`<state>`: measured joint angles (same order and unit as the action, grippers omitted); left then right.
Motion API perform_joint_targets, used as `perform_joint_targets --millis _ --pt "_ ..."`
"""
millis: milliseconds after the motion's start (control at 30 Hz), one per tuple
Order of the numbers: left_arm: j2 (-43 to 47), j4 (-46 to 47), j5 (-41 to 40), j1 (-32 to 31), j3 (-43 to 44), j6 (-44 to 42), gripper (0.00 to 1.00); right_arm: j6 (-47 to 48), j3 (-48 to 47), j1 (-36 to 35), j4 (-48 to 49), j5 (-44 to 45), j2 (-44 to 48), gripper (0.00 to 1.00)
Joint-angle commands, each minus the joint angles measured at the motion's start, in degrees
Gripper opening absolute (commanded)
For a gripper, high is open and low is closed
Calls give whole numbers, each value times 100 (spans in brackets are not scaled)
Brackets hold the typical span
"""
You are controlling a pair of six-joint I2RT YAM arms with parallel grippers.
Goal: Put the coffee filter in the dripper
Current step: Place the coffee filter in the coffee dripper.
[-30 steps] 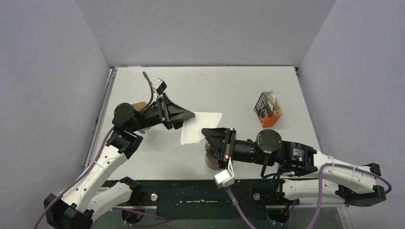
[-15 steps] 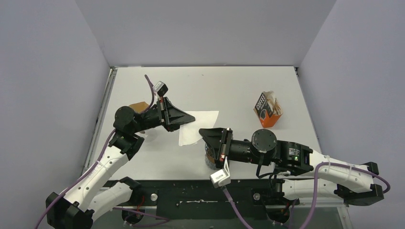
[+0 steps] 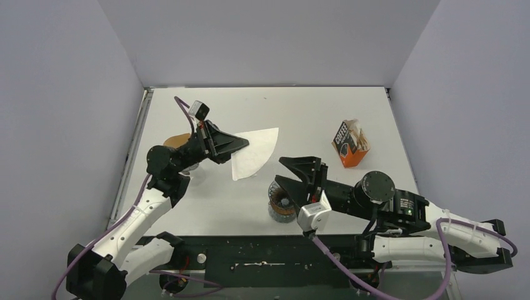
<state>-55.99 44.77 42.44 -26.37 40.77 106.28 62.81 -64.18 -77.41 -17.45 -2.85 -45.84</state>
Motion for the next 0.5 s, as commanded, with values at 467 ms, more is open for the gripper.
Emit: perform_joint_targets --millis 467 --pt "-353 3283 -1210 202 -107 -1016 0 -6240 -287 -31 1639 153 -516 53"
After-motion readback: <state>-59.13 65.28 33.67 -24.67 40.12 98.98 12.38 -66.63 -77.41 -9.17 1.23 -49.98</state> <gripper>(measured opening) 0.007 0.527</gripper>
